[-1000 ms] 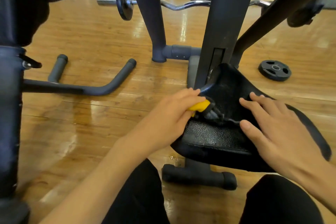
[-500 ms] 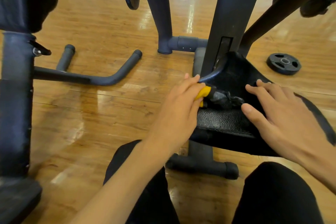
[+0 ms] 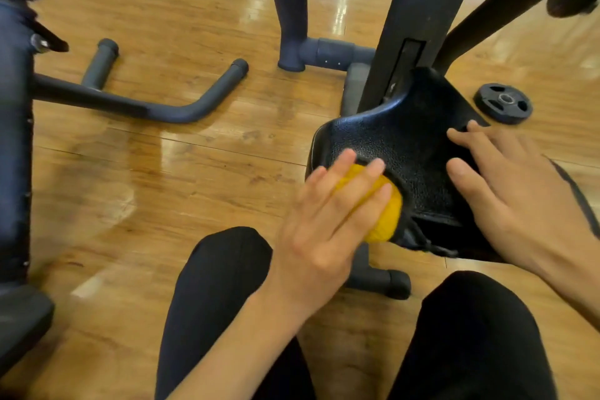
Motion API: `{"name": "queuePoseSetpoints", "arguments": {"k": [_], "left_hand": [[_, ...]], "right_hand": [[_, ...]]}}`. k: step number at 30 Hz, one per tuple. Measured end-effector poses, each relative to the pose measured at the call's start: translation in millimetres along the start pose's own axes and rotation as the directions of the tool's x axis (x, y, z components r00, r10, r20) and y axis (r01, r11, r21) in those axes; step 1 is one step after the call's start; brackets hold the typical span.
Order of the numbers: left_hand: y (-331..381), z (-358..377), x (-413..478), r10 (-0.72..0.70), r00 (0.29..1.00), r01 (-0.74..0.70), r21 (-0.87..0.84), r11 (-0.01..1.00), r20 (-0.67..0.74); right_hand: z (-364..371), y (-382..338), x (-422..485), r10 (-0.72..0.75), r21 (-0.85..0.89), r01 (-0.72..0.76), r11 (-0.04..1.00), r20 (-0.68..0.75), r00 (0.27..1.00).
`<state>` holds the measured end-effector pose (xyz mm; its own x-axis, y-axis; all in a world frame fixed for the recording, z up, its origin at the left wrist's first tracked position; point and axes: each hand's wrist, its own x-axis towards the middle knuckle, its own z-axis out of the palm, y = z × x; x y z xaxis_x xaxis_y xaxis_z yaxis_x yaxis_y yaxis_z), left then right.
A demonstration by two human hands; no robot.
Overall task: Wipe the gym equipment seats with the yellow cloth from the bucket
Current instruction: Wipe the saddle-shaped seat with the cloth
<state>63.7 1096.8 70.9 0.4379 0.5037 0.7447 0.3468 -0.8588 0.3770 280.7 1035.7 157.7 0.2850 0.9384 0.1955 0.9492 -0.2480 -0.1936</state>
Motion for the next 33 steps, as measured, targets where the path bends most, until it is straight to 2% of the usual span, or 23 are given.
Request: {"name": "queuePoseSetpoints", "arguments": {"k": [1,3,5,7,11,14,17,20,22,24,26,28,30,33], "left_hand": [[-8.3,-3.4,0.1,-0.134,0.991,0.133,-0.109,0.985,0.0],[-21.2,-7.2,6.9,-0.437,0.898,0.426,-0.35,0.834,0.052],[-18.0,-9.4,18.2,-0.596,0.799,0.561,-0.449,0.695,0.076],[4.4,-10.7,18.7,-0.588,0.806,0.551,-0.442,0.708,0.064],[58.5,-4.0,-9.4,-0.38,0.916,0.399,-0.2,0.895,0.127],[39.1,-9.1,8.1,-0.315,0.932,0.343,-0.155,0.927,0.178],[6.6,-22.1,49.0,-0.372,0.874,0.452,-0.242,0.859,0.314],[-27.1,-17.3,83.3,-0.464,0.777,0.599,-0.275,0.752,0.424],[-35.5,-13.0,88.8,-0.49,0.77,0.621,-0.301,0.724,0.409],[-29.7,-12.7,72.1,-0.515,0.798,0.599,-0.32,0.735,0.313],[-19.3,-17.6,46.8,-0.555,0.798,0.601,-0.369,0.709,0.234],[-18.3,-20.3,37.8,-0.579,0.773,0.622,-0.491,0.61,0.259],[-24.9,-17.6,47.0,-0.609,0.73,0.654,-0.574,0.492,0.31],[-41.0,-9.0,69.7,-0.602,0.719,0.672,-0.57,0.473,0.348]], "right_hand": [[0.2,-0.4,0.0,0.0,0.002,0.0,1.0,-0.003,1.0],[0.6,-1.5,0.5,0.006,-0.005,-0.006,1.0,-0.009,1.0],[1.4,-2.2,0.3,0.013,-0.015,-0.013,1.0,-0.01,1.0],[1.5,-3.2,0.5,0.014,-0.019,-0.014,1.0,-0.005,1.0],[-0.1,-3.6,-0.9,0.009,-0.026,-0.009,1.0,0.018,1.0],[-0.9,-4.0,-0.7,0.011,-0.022,-0.011,1.0,0.021,1.0],[-0.7,-4.2,-1.2,0.01,-0.043,-0.009,0.999,0.027,1.0],[-0.8,-3.5,-2.7,0.005,-0.062,-0.002,0.998,0.041,0.999],[-1.6,-4.3,-4.0,-0.006,-0.063,0.009,0.998,0.055,0.998],[-4.3,-5.4,-4.8,-0.016,-0.075,0.022,0.997,0.081,0.997],[-8.2,-8.8,-5.6,-0.004,-0.141,0.017,0.99,0.096,0.995],[-12.5,-17.6,-3.2,0.045,-0.252,-0.026,0.967,0.072,0.996],[-15.3,-31.4,2.3,0.092,-0.286,-0.072,0.956,0.057,0.994],[-13.0,-51.1,12.0,0.091,-0.229,-0.074,0.971,0.063,0.994]]}}
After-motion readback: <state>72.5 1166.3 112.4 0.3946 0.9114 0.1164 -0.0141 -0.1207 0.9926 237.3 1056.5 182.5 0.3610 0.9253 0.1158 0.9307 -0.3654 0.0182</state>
